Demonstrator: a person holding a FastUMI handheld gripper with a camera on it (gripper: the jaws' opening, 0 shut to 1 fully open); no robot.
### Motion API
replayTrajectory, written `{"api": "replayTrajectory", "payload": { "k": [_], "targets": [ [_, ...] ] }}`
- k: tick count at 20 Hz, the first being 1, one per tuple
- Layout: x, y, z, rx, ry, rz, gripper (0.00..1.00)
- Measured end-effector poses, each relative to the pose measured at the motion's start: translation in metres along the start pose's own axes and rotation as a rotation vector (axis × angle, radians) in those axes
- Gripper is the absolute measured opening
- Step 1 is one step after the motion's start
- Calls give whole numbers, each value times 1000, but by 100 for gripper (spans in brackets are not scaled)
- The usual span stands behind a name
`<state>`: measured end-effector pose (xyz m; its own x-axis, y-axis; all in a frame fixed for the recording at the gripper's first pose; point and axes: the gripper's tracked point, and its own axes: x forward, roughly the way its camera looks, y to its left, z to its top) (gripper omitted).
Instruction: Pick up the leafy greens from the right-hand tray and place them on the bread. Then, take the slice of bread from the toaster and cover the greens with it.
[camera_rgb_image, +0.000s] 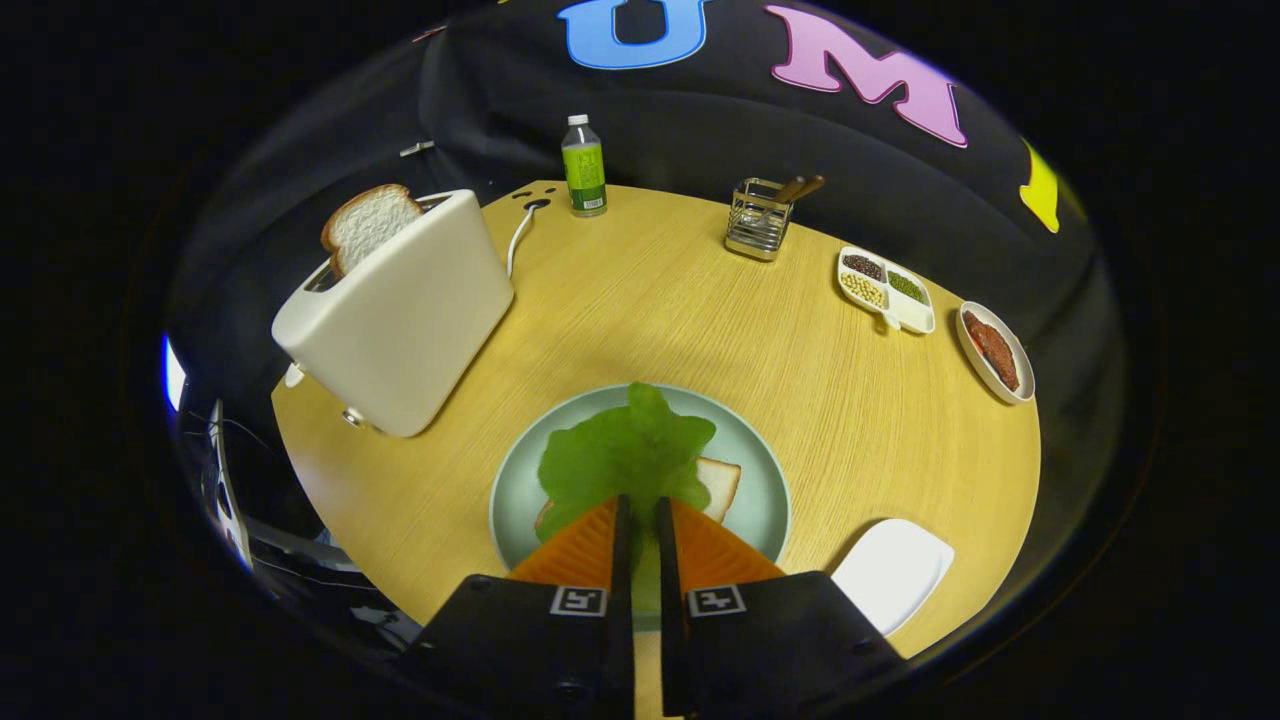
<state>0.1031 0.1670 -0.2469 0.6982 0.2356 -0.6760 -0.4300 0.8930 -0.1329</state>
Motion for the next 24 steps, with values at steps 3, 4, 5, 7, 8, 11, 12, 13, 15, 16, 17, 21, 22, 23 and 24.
{"api": "replayTrajectory", "payload": {
  "k": [3,4,5,7,8,11,12,13,15,16,17,21,22,23,24],
  "targets": [
    [-3,4,6,34,-17,-9,27],
    [-6,7,8,44,-26,-8,36],
    [-9,9,12,54,-40,-2,50],
    [-15,15,19,72,-65,4,68],
    [-20,19,26,73,-85,5,69],
    [-34,37,53,61,-154,24,75],
    [-39,46,63,56,-177,39,76],
    [-45,54,73,49,-202,47,82],
    [-53,74,96,35,-249,74,88],
    [-57,85,106,29,-269,89,89],
    [-61,97,116,23,-289,109,91],
    [-71,142,150,-47,-343,164,99],
    [-72,154,155,-69,-350,176,99],
    [-69,164,160,-90,-352,188,99],
    [-66,176,165,-107,-351,197,99]
  ]
}}
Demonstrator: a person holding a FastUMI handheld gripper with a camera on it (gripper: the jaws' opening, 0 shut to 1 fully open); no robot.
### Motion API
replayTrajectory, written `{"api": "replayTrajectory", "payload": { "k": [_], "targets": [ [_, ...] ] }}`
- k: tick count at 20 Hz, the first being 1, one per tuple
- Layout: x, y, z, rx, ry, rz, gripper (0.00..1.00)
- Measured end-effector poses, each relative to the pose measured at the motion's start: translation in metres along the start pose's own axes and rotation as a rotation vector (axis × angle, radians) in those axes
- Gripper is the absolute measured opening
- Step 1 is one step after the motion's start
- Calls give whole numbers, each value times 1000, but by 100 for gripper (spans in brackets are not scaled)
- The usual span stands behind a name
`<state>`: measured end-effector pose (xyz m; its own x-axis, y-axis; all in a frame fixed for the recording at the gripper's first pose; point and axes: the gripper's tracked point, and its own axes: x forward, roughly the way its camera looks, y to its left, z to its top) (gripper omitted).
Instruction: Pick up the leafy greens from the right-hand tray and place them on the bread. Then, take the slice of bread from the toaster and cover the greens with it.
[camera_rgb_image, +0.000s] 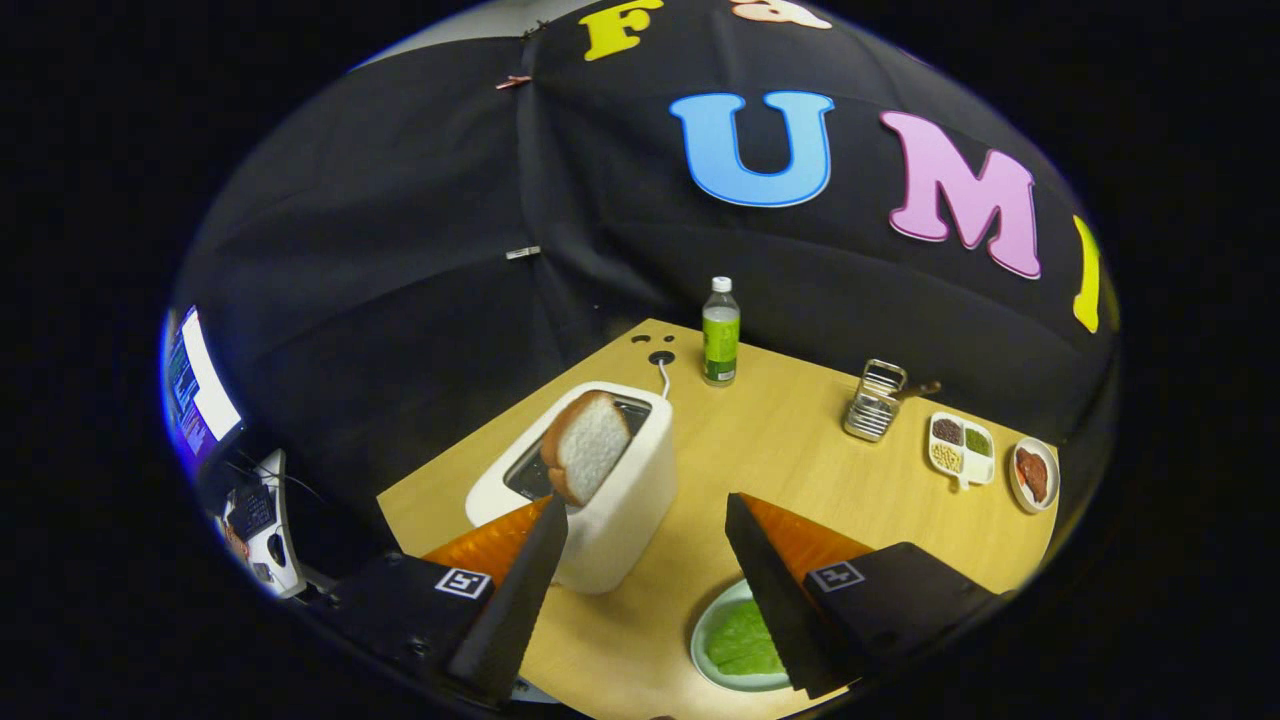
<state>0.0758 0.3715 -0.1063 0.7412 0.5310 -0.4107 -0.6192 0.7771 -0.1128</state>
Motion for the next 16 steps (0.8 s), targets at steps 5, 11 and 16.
{"api": "replayTrajectory", "payload": {
  "k": [5,11,16],
  "targets": [
    [31,33,9,-38,17,28,99],
    [68,43,14,-63,23,-14,99],
    [104,37,15,-93,31,-91,99]
  ]
}}
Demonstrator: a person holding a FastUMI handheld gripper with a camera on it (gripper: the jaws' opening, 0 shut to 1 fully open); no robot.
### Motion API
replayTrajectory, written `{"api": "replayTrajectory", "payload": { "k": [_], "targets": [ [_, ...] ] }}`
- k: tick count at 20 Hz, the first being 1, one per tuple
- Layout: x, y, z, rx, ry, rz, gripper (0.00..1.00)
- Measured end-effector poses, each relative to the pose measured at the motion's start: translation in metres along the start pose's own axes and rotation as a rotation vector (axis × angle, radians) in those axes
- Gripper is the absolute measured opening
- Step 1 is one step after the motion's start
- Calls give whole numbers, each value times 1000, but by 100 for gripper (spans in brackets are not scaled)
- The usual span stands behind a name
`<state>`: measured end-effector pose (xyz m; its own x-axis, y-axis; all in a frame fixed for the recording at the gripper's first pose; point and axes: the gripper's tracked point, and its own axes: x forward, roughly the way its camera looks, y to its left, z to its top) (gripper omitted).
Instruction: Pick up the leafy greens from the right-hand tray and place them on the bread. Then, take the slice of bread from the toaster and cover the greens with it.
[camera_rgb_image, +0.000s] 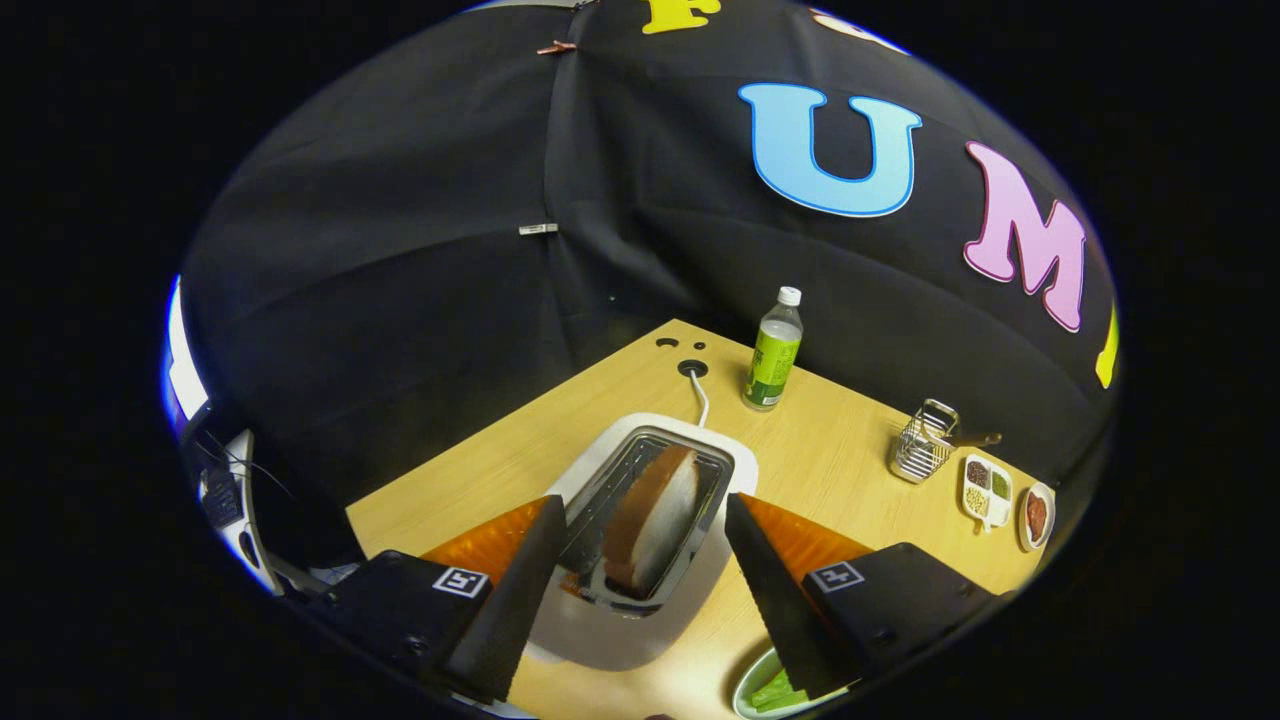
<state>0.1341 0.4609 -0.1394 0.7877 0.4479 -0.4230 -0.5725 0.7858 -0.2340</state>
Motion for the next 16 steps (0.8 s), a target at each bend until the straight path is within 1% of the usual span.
{"api": "replayTrajectory", "payload": {
  "k": [3,5,6,7,9,11,13,14,15,16],
  "targets": [
    [14,-2,-6,-10,16,-35,99],
    [19,0,-8,-10,22,-35,98],
    [21,1,-7,-12,19,-32,95],
    [22,0,-6,-19,15,-43,83],
    [22,4,-9,-15,20,-37,63],
    [23,2,-8,-19,26,-55,44],
    [21,-1,-11,-26,37,-80,32],
    [20,0,-11,-18,38,-82,29],
    [21,2,-11,-16,39,-80,23],
    [20,3,-10,-16,37,-75,21]
  ]
}}
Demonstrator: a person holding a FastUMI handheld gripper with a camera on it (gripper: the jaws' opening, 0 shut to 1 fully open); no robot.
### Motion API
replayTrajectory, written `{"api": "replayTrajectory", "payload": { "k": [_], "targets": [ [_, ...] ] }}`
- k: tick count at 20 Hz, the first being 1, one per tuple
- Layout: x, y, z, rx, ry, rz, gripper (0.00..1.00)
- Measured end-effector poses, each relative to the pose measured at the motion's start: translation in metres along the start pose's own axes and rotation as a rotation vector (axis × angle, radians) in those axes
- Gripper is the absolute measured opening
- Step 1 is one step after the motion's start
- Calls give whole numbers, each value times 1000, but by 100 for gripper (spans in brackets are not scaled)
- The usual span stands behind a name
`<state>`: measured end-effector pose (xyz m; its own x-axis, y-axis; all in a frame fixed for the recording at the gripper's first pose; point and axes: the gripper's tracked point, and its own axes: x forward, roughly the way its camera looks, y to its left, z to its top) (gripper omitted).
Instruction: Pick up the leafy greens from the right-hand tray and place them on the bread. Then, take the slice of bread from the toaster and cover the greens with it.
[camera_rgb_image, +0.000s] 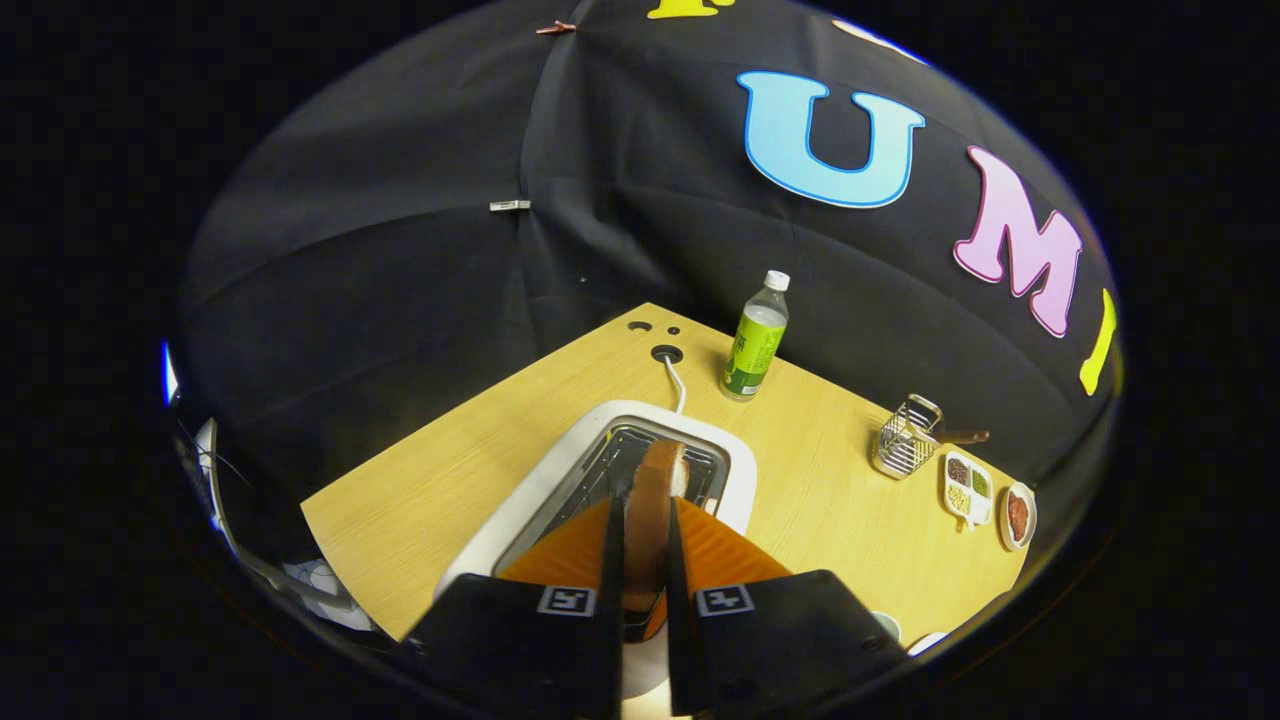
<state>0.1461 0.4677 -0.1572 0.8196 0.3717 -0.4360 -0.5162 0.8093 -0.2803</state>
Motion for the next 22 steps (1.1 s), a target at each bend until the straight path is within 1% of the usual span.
{"api": "replayTrajectory", "payload": {
  "k": [4,6,13,18,22],
  "targets": [
    [-5,2,2,-10,-7,28,14],
    [-11,-1,9,-6,-21,36,14],
    [-46,-15,50,90,-109,53,14],
    [-76,-39,77,147,-182,51,14],
    [-97,-68,78,181,-202,30,14]
  ]
}}
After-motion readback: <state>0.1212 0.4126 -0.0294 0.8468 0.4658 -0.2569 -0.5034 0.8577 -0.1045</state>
